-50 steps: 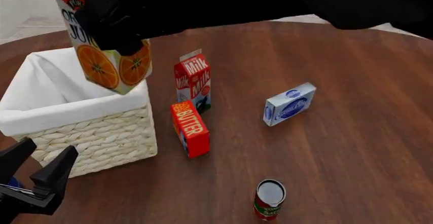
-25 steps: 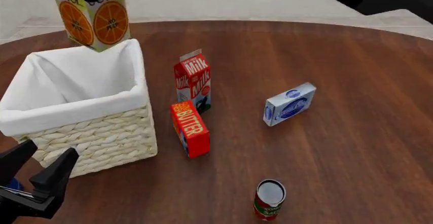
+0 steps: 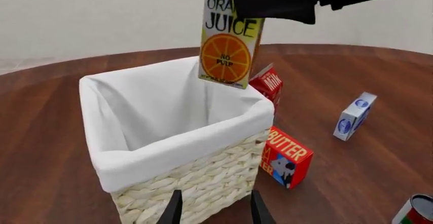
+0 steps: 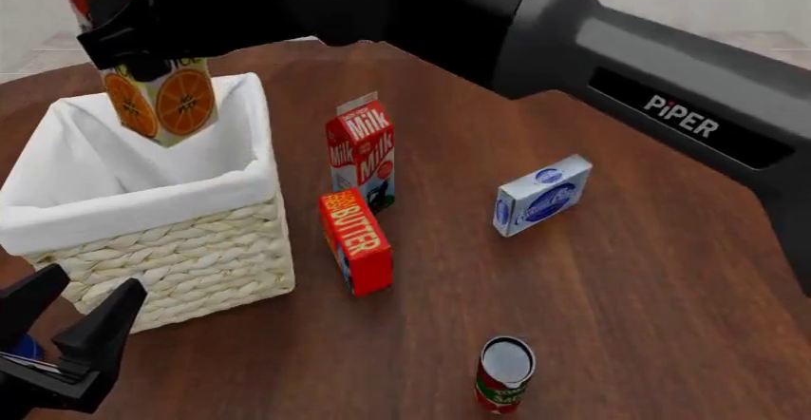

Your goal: Pick up the orange juice, and put it in the basket.

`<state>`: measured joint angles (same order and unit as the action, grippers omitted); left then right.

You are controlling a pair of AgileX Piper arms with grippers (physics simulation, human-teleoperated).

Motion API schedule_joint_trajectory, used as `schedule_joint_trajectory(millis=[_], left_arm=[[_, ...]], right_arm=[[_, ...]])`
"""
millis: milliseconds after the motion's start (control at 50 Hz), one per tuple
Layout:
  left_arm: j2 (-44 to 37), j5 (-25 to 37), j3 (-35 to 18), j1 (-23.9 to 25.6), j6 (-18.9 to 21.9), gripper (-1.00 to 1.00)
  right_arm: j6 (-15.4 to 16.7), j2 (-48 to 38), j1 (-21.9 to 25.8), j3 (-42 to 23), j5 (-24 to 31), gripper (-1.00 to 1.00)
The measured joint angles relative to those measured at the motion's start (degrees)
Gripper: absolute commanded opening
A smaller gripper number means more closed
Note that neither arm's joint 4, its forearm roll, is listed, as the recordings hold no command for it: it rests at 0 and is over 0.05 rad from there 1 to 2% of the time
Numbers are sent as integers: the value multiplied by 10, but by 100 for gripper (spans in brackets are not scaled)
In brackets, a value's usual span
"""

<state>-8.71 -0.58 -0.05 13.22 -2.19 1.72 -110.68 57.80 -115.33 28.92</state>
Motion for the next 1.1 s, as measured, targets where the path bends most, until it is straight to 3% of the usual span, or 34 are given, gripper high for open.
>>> schedule_joint_trajectory(millis=[780,1100], left_arm=[[11,9,0,-1,-5,100],[12,9,0,0,-4,100]], right_arm=[[12,-134,-3,-82,-33,-100],[18,-146,-5,-73,-51,-100]])
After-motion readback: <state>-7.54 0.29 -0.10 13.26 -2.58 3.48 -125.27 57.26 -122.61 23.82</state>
